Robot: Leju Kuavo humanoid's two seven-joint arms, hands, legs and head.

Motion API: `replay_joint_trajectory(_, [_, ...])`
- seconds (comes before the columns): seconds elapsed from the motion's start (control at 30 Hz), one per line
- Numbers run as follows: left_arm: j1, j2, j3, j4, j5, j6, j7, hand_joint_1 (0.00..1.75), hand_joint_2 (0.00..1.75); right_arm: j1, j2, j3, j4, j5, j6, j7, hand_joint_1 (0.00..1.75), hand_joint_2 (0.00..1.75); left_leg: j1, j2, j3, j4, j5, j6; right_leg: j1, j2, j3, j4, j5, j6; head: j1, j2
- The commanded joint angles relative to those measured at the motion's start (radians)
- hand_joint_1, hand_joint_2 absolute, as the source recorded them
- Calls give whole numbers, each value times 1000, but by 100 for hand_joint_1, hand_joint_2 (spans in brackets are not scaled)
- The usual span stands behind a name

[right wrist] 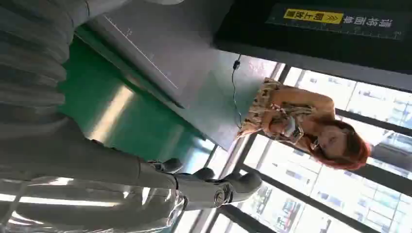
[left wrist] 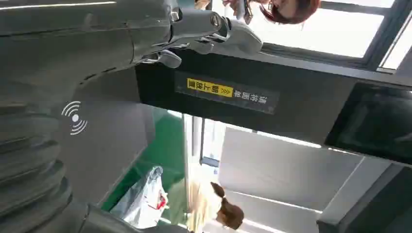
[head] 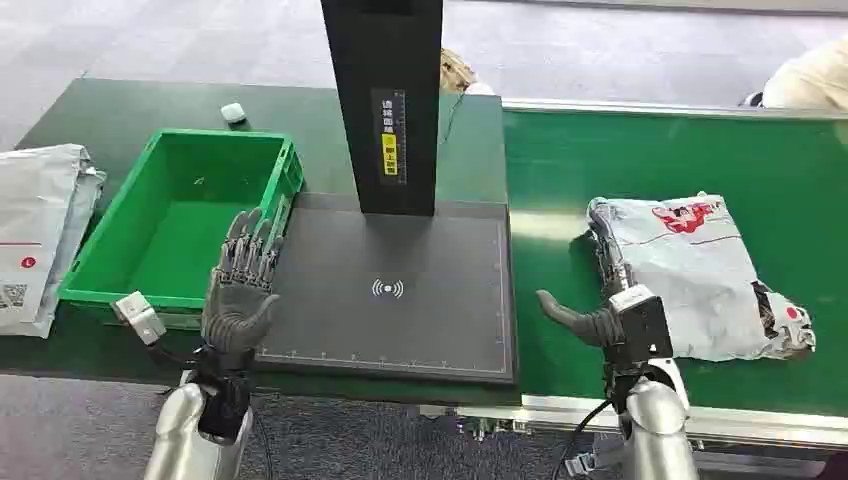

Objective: Moved the parcel from conveyor to table for the left to box.

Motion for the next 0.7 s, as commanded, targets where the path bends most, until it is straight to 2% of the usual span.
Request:
replay_joint_trajectory(0.03, [-16, 10, 21, 2, -11, 4, 11, 0, 175, -38, -26, 39, 69, 0, 5, -4, 0, 175, 0, 2, 3, -1, -1, 0, 0, 1, 2, -1, 0, -1, 0, 0])
replay_joint_trajectory(0.13, [-13, 11, 27, 6, -17, -2, 9, 0, 175, -51, -26, 40, 88, 11, -2, -2, 0, 175, 0, 2, 3, -1, -1, 0, 0, 2, 3, -1, 0, -1, 0, 0])
replay_joint_trajectory(0.2, [-18, 11, 28, 13, -22, -6, 5, 0, 175, -63, -46, 47, 97, 101, -66, 15, 0, 175, 0, 3, 5, -2, -1, 0, 0, 2, 4, -2, 0, -1, 0, 0])
replay_joint_trajectory(0.7, [-20, 10, 29, 13, -22, -5, 5, 0, 175, -68, -50, 41, 99, 98, -64, 15, 0, 175, 0, 1, 2, -1, -1, 0, 0, 1, 2, -1, 0, -1, 0, 0])
